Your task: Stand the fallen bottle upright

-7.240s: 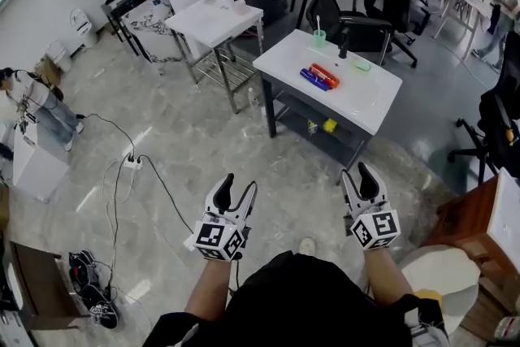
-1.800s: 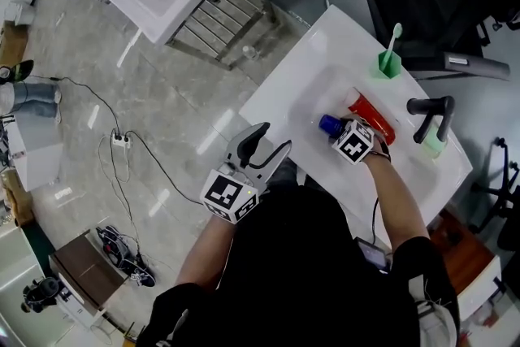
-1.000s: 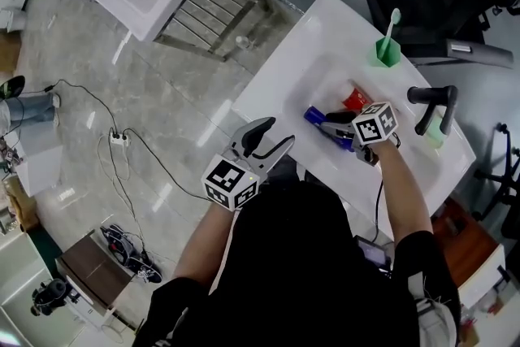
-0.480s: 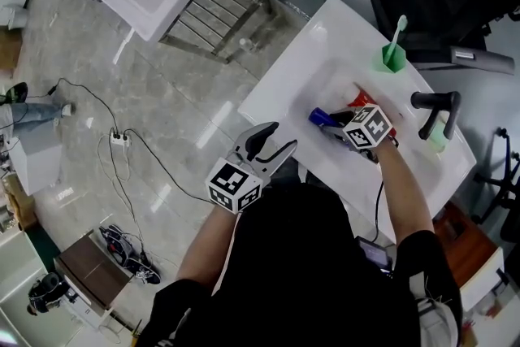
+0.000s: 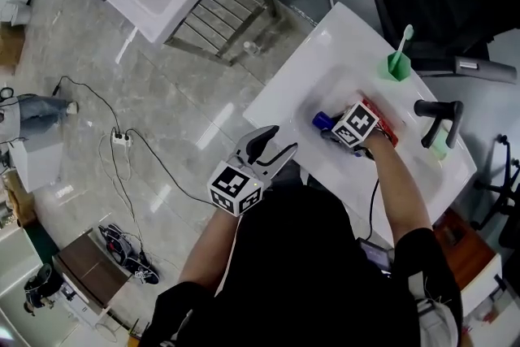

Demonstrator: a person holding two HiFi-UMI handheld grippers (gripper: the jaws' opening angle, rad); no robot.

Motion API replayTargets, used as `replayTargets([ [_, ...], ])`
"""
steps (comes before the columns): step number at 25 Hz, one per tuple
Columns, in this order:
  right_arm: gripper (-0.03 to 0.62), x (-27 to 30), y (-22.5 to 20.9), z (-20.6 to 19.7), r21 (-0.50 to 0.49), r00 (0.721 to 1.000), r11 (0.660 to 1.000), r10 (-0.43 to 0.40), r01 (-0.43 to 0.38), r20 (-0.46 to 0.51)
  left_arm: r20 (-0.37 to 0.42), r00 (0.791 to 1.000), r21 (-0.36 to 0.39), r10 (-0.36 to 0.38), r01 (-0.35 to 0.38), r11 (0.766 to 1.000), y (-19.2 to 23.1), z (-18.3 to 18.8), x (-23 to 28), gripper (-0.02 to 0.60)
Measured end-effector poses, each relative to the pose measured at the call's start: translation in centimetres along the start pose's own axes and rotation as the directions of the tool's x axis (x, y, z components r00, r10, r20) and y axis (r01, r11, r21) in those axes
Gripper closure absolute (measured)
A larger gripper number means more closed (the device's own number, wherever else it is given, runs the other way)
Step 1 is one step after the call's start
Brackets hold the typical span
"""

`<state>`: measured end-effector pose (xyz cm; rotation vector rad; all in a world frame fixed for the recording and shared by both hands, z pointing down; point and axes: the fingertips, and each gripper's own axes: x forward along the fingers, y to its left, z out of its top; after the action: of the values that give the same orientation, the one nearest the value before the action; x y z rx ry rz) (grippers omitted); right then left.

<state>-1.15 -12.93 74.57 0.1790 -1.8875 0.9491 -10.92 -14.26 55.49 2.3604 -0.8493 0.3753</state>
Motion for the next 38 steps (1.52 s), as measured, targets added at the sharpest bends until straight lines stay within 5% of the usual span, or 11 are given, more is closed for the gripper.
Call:
replayTargets([
  [4,0.414,0.1,-0.1,0.2,-0.015,1.0,1.0,-0.002,0.001,-0.024,0.007,1.0,-0.006,0.005,-0.005,1.0,0.1,-0.1,-0.1,0.341],
  [9,0.416,-0.3,-0.4,0.1,0.032,0.993,0.996,-0.085,0.083,0.077,0.017,1.0,-0.006,-0.001,0.001,1.0,-0.3,0.2,0.0,0.341],
  [15,0.416,-4.7,0.4,2.3,0.053,0.926,0.983,-0.184,0.176,0.331,0.047,0.999,0.001,0.004,-0.004,1.0,-0.3,1.5,-0.3,0.341],
  [20,0.416,-9.3,1.1,4.0,0.07,0.821,0.966,-0.25,0.251,0.512,0.074,0.997,0.005,0.004,-0.005,1.0,-0.4,2.4,-0.4,0.341],
  [27,0.418,-16.2,1.1,6.8,0.156,0.626,0.933,-0.336,0.324,0.704,0.117,0.993,0.028,0.001,-0.004,1.0,0.0,4.5,-0.4,0.341],
  [38,0.418,-24.7,-0.1,14.1,0.237,0.381,0.843,-0.446,0.483,0.81,0.167,0.986,0.081,0.008,-0.021,0.997,1.1,8.1,-1.2,0.341],
])
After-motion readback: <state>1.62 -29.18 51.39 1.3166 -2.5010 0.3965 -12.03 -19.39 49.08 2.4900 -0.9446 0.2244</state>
